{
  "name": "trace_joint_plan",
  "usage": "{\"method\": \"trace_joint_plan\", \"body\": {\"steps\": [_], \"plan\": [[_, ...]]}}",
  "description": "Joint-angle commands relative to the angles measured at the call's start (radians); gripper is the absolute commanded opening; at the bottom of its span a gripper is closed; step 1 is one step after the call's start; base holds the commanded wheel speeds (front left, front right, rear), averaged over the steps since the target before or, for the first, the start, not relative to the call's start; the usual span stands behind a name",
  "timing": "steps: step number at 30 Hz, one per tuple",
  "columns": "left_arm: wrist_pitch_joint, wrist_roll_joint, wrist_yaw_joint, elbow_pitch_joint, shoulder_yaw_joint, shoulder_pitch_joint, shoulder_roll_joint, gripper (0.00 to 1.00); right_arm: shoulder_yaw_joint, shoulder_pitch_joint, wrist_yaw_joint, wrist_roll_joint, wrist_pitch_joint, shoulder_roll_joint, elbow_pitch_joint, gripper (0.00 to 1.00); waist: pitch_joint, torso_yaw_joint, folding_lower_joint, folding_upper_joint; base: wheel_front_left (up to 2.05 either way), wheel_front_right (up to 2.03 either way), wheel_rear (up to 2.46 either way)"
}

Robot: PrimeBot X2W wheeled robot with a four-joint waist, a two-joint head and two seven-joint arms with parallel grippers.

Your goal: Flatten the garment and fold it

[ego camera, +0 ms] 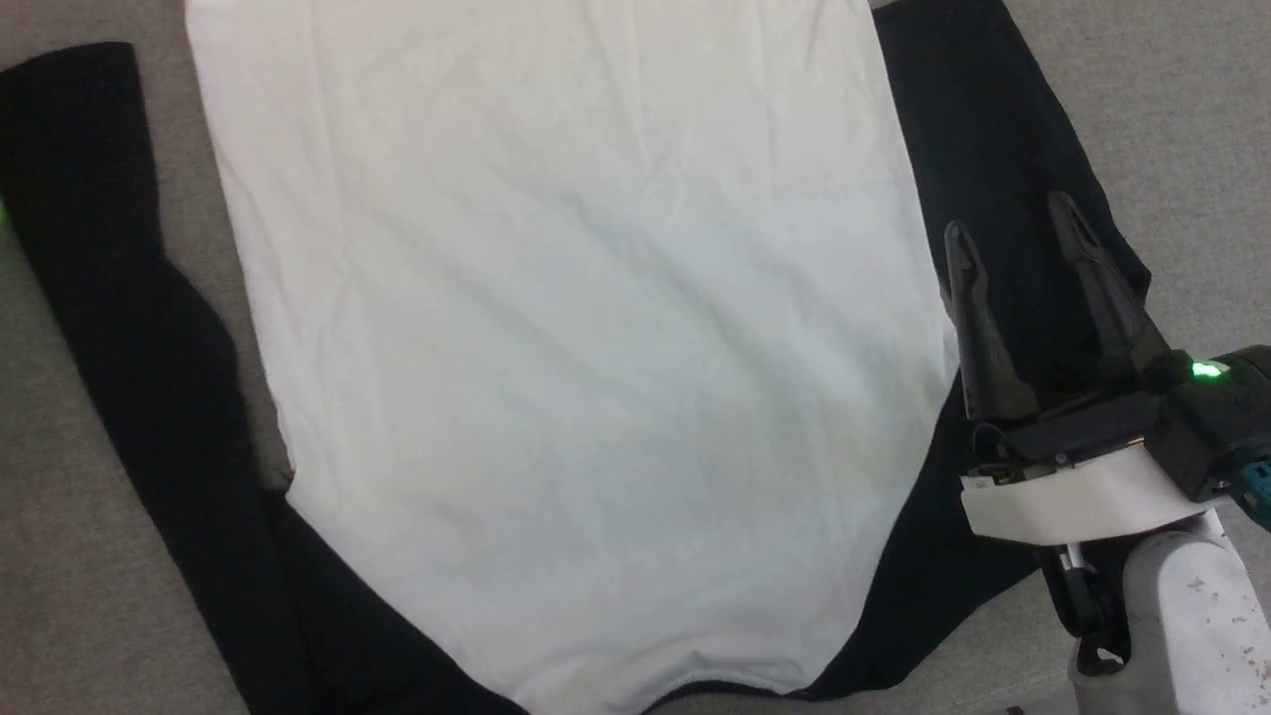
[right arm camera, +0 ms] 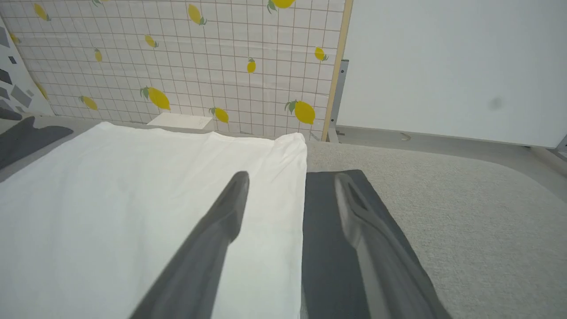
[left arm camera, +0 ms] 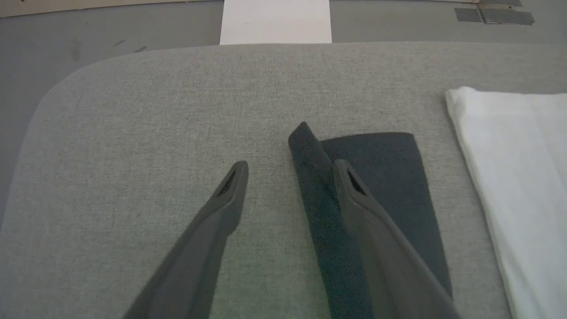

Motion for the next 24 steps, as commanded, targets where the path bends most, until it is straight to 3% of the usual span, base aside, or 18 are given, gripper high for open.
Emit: {"method": "trace_joint_plan", "body": {"steps": [1,11,12,13,14,24], "plan": [[0.025,0.018,0.019,0.008,-0.004,-0.025,0.022,1.0,0.011,-0.015,-0.002,0.0,-0.004,0.004,-0.005,1.0,0.047,-0.045,-0.0003,0.0,0.0,0.0,0.0],[0.114,0.006,0.096,-0.012,0.002,-0.055,0.013,1.0,0.023,-0.025,-0.002,0.009,-0.01,0.01,-0.005,1.0,0.074,-0.052,-0.0003,0.0,0.0,0.0,0.0],[0.125,0.013,0.104,-0.014,-0.004,-0.05,0.018,0.48,0.023,-0.027,-0.002,0.008,-0.011,0.01,-0.004,1.0,0.074,-0.051,-0.0003,0.0,0.0,0.0,0.0],[0.13,0.021,0.111,-0.016,-0.007,-0.047,0.024,0.31,0.023,-0.028,-0.002,0.008,-0.011,0.011,-0.002,1.0,0.073,-0.051,-0.0003,0.0,0.0,0.0,0.0],[0.133,0.027,0.116,-0.02,-0.01,-0.043,0.029,0.0,0.022,-0.029,-0.002,0.008,-0.011,0.011,0.001,1.0,0.071,-0.05,-0.0003,0.0,0.0,0.0,0.0],[0.039,0.036,0.097,-0.072,-0.02,-0.001,0.018,0.0,0.005,-0.016,-0.002,0.002,-0.001,0.015,0.022,1.0,-0.047,-0.006,-0.0003,0.0,0.0,0.0,0.0]]}}
